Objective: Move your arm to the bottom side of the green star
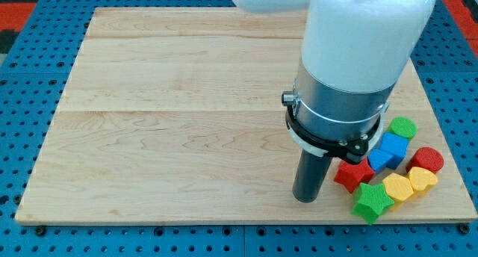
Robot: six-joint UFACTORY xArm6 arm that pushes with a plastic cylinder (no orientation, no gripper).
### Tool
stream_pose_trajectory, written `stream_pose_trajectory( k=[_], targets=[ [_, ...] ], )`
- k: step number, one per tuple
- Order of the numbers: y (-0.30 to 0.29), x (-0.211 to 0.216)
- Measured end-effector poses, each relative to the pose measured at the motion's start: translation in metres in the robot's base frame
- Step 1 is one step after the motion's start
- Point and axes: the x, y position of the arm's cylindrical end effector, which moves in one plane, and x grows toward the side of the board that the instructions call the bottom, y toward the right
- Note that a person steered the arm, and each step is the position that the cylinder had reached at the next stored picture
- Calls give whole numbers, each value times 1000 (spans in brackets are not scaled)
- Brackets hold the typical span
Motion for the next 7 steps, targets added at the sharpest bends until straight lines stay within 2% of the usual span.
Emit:
stream_pose_trajectory(
  k=[1, 2, 3, 4, 5, 7],
  targets=[
    [-23, -43],
    [-32, -65],
    [-32, -65],
    [-18, 4],
    [-13, 32],
    [-8, 32]
  ],
)
